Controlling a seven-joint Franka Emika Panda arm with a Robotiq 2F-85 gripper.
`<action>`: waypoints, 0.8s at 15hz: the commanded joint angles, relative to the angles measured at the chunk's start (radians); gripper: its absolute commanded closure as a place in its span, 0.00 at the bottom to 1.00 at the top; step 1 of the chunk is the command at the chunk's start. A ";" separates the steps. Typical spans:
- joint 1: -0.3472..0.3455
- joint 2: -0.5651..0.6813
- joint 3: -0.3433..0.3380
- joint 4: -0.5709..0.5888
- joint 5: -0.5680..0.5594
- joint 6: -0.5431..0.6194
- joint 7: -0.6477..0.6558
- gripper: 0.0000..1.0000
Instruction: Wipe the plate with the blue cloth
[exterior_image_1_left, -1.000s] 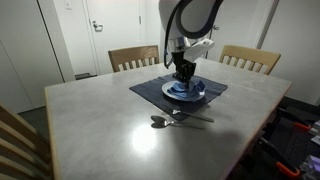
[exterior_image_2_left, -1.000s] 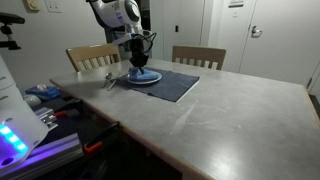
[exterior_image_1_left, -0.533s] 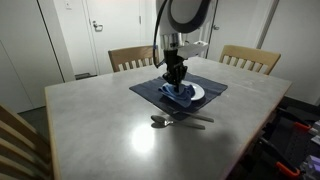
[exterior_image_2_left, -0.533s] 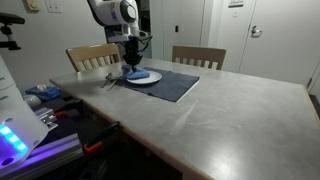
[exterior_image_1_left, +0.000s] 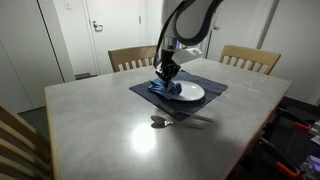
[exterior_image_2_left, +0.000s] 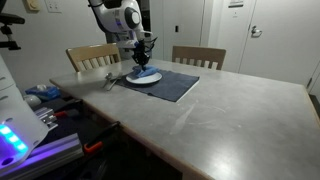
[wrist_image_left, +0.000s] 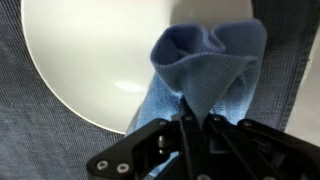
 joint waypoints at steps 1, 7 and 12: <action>0.070 0.014 -0.108 -0.023 -0.079 0.072 0.073 0.98; 0.125 -0.018 -0.182 -0.037 -0.150 -0.098 0.132 0.98; 0.111 -0.033 -0.143 -0.029 -0.206 -0.304 0.094 0.98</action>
